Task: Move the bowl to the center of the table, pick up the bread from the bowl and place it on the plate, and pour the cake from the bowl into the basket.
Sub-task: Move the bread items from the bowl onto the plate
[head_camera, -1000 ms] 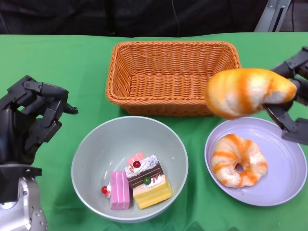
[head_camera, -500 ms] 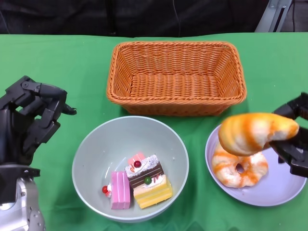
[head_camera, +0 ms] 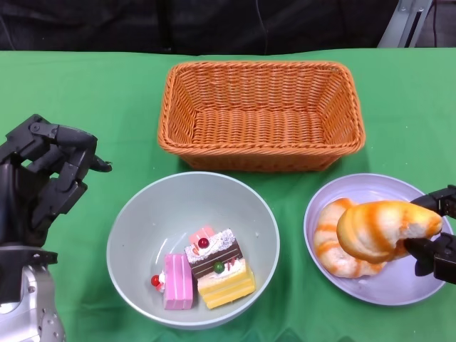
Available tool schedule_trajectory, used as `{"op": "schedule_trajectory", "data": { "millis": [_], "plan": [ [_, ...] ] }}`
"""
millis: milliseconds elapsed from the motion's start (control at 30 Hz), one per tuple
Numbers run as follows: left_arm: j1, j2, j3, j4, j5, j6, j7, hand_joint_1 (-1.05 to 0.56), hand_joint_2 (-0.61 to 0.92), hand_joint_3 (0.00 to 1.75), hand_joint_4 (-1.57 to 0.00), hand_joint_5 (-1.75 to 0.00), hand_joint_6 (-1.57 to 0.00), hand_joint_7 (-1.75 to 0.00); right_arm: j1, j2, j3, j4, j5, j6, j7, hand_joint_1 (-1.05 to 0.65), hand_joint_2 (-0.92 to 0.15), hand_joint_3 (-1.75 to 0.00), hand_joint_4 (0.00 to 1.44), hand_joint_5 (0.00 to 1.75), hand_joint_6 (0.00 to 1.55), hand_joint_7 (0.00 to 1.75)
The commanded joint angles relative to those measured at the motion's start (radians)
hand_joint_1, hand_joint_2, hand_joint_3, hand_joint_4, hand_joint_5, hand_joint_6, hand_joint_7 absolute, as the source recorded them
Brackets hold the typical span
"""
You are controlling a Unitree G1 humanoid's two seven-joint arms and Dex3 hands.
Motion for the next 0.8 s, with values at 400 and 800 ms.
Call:
{"op": "schedule_trajectory", "data": {
  "millis": [400, 800],
  "plan": [
    [0.018, 0.019, 0.001, -0.005, 0.016, -0.005, 0.007, -0.13, 0.9, 0.38, -0.82, -1.37, -0.94, -0.94, -0.059, -0.005, 0.0, 0.132, 0.003, 0.057, -0.043, -0.11, -0.91, -0.36, 0.47, 1.75, 0.36, 1.69],
    [0.02, 0.02, 0.003, -0.011, 0.015, 0.0, 0.004, -0.13, 0.9, 0.37, -0.82, -1.37, -0.95, -0.93, -0.082, -0.001, 0.02, 0.196, -0.013, 0.049, -0.072, -0.12, -0.92, -0.34, 0.42, 1.75, 0.3, 1.68]
  ]
}}
